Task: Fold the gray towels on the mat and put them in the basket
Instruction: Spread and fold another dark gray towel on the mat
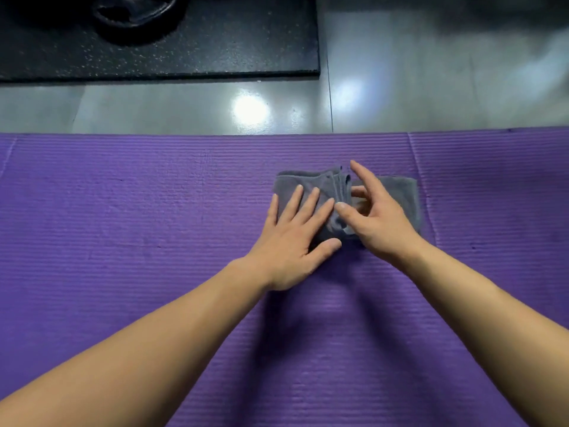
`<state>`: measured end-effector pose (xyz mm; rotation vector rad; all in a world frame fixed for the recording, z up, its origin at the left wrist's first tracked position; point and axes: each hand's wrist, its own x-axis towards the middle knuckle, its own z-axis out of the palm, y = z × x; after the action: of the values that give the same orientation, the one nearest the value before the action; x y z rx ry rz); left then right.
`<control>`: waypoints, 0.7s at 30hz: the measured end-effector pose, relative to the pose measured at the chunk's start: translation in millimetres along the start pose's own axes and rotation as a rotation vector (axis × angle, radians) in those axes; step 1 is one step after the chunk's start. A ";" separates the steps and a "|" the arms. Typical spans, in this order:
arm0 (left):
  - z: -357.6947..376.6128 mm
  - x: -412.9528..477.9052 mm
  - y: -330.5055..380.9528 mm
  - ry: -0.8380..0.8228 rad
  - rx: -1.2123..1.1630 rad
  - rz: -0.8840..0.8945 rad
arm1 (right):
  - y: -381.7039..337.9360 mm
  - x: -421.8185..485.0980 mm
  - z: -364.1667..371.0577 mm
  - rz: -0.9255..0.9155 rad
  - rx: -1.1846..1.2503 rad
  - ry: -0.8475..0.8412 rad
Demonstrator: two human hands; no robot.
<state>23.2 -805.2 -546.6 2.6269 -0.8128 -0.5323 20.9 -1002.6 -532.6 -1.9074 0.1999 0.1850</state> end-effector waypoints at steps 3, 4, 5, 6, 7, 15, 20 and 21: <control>8.8 6.9 10.6 -0.002 -0.010 -0.036 | 16.3 -2.6 -3.2 -0.044 -0.156 0.003; 10.1 8.1 11.4 -0.001 -0.040 -0.040 | 19.8 -3.1 -2.3 -0.063 -0.207 -0.004; 9.5 8.7 12.2 0.000 -0.082 -0.040 | 23.7 -3.6 -1.6 -0.081 -0.254 -0.015; 9.5 9.1 11.7 0.009 -0.134 -0.040 | 25.7 -4.9 -0.6 -0.098 -0.290 -0.026; 8.8 8.8 10.6 0.042 -0.194 -0.044 | 28.3 -4.9 0.5 -0.108 -0.313 -0.032; -9.5 30.2 -22.3 0.408 -0.641 -0.574 | 29.1 0.7 7.5 -0.067 -0.412 -0.035; -11.3 42.7 -33.0 0.300 -0.839 -0.733 | 16.7 4.2 9.9 -0.009 -0.517 -0.096; -10.3 42.9 -35.2 0.299 -0.840 -0.719 | 14.7 3.4 11.6 -0.002 -0.543 -0.098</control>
<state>77.0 -801.1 -563.1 2.0271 0.4193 -0.4812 20.5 -996.8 -550.7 -2.4296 0.0850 0.3584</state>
